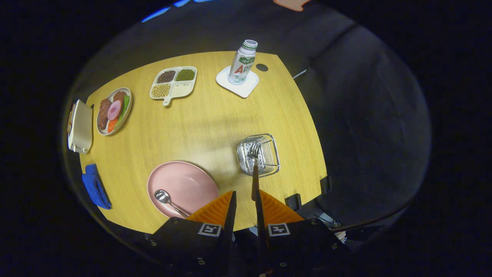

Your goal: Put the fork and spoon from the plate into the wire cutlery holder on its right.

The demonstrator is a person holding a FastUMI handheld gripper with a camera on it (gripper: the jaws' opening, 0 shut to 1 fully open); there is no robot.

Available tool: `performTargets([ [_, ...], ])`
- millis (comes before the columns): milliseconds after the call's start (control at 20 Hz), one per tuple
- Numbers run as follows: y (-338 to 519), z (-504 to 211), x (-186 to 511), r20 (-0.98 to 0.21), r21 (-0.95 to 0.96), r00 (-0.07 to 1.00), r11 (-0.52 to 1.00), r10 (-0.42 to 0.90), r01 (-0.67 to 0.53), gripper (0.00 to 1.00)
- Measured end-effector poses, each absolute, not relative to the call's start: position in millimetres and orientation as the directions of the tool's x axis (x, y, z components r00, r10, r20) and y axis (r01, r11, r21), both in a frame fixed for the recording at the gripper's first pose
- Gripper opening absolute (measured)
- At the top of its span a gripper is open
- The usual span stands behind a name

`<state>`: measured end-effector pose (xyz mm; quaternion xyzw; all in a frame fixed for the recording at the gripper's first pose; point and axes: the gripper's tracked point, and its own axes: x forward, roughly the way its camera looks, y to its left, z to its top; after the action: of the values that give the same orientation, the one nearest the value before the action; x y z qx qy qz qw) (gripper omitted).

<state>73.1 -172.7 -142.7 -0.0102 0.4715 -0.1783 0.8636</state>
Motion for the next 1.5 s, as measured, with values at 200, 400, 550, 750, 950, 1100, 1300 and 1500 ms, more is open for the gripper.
performTargets([
  [200,-134.9,-139.3,75.1,-0.782,-0.212,0.545,0.952,-0.301,0.222,0.3],
  [400,-97.7,-154.3,75.0,-0.787,-0.255,0.548,0.959,-0.282,0.127,0.29],
  [550,-70.4,-177.0,73.3,-0.81,-0.252,0.531,0.966,-0.247,0.066,0.3],
  [750,-54.4,-218.1,60.9,-0.851,-0.276,0.466,0.961,-0.241,-0.007,0.3],
  [950,-48.6,-255.3,52.5,-0.883,-0.29,0.403,0.954,-0.24,-0.069,0.29],
  [1100,-44.0,-282.5,49.9,-0.902,-0.294,0.361,0.949,-0.235,-0.116,0.29],
  [1300,-43.7,-314.3,47.6,-0.923,-0.289,0.312,0.941,-0.225,-0.178,0.29],
  [1500,-38.8,-340.1,49.1,-0.94,-0.258,0.283,0.941,-0.192,-0.22,0.29],
])
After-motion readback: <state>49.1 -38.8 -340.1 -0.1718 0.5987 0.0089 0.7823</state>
